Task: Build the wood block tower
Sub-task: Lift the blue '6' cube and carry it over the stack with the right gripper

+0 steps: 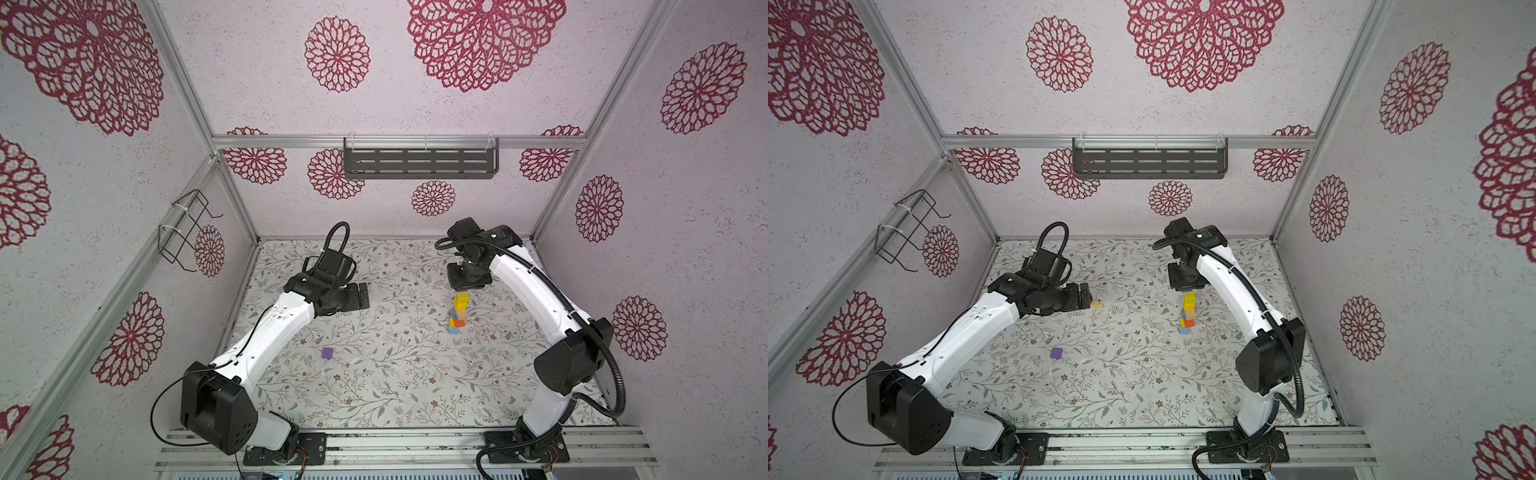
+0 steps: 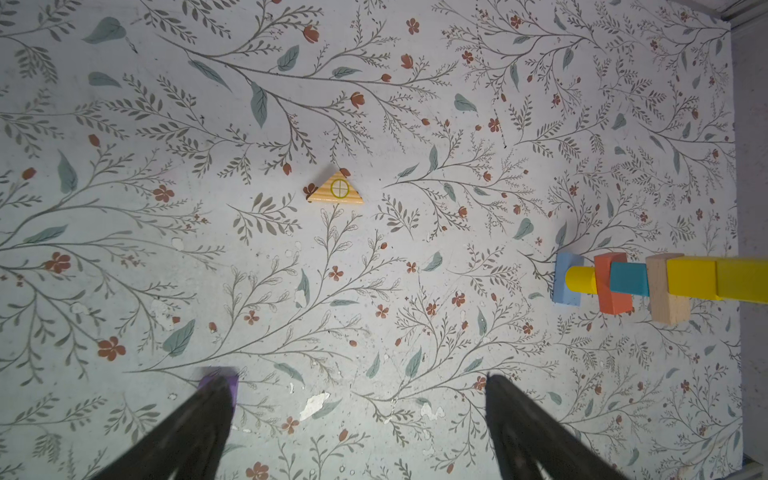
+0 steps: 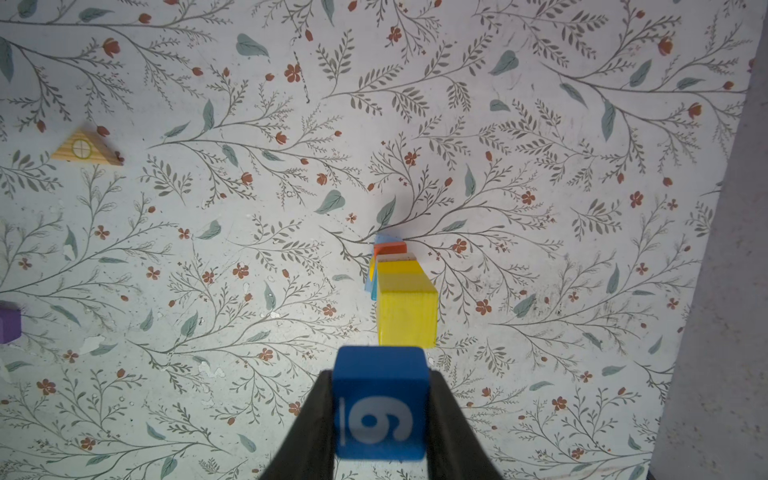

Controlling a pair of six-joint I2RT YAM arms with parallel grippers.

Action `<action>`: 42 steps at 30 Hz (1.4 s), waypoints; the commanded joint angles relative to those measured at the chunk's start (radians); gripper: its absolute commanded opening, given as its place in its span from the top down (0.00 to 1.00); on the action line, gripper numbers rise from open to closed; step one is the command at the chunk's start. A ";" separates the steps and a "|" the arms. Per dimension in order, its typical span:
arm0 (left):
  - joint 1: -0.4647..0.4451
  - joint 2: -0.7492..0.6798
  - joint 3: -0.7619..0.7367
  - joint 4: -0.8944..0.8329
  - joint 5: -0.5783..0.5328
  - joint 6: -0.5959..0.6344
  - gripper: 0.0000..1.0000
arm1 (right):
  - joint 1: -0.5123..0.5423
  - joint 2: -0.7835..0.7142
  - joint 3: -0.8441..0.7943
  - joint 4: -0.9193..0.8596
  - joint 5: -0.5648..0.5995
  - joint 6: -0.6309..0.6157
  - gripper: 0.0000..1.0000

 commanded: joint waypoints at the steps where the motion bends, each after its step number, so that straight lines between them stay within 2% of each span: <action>1: -0.006 0.008 0.019 0.021 -0.019 -0.007 0.03 | -0.015 -0.026 0.000 0.004 -0.004 -0.016 0.69; 13: -0.007 0.047 0.038 0.016 -0.028 0.018 0.03 | -0.057 -0.015 -0.030 0.032 -0.028 -0.034 0.68; 42: -0.005 0.088 0.072 -0.006 -0.031 0.030 0.03 | -0.062 0.012 -0.075 0.056 -0.030 -0.055 0.67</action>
